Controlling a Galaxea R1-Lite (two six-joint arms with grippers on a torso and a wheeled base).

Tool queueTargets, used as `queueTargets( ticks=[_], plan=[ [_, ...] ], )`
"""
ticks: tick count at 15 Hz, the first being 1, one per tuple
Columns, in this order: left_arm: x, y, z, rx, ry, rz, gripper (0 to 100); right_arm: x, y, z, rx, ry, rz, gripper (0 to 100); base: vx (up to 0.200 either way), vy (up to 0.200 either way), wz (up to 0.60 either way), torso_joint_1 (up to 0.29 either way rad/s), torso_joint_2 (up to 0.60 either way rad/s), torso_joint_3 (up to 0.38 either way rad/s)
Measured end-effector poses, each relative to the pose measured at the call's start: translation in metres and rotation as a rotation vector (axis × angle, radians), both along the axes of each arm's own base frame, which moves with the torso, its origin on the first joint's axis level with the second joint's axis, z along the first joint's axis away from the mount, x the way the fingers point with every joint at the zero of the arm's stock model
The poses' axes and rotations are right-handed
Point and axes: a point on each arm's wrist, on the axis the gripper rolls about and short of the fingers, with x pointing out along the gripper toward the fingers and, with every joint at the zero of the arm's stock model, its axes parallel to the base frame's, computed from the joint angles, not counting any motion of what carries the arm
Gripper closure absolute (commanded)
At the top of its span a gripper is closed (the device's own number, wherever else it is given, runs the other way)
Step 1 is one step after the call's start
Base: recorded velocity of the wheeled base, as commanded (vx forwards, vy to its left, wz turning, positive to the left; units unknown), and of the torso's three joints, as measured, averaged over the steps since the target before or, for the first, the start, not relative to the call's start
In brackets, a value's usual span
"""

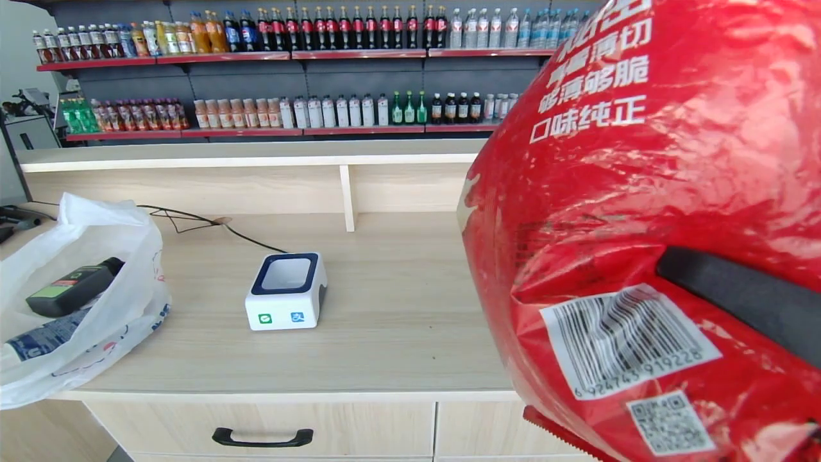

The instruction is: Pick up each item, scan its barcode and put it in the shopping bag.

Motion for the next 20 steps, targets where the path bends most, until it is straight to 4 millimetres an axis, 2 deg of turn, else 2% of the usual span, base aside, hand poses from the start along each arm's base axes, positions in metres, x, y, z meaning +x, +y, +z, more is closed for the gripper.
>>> queueTargets(
  ticks=[4, 6, 8, 11, 15, 20],
  plan=[
    [0.000, 0.000, 0.000, 0.001, 0.000, 0.000, 0, 0.018, -0.002, -0.015, -0.196, -0.173, -0.154, 100, 0.000, 0.000, 0.00, 0.000, 0.00, 0.000],
    [0.000, 0.000, 0.000, 0.000, 0.000, 0.000, 0, 0.026, -0.001, -0.020, -0.267, -0.233, -0.309, 100, 0.000, 0.000, 0.00, 0.000, 0.00, 0.000],
    [0.000, 0.000, 0.000, -0.001, 0.000, 0.000, 0, 0.033, -0.004, -0.024, -0.345, -0.276, -0.540, 100, 0.000, 0.000, 0.00, 0.000, 0.00, 0.000],
    [0.000, 0.000, 0.000, -0.001, 0.000, 0.000, 0, 0.045, -0.009, -0.028, -0.396, -0.247, -0.705, 100, -0.067, 0.000, 0.00, 0.001, 0.00, 0.001],
    [0.000, 0.000, 0.000, -0.002, -0.001, 0.000, 0, 0.064, -0.016, -0.034, -0.428, -0.206, -0.794, 100, 0.000, 0.050, 0.00, -0.008, 0.00, 0.003],
    [0.000, 0.000, 0.000, -0.006, 0.001, 0.000, 0, 0.064, -0.032, -0.044, -0.463, -0.162, -0.845, 100, 0.000, 0.200, 0.00, 0.006, 0.00, 0.003]
  ],
)
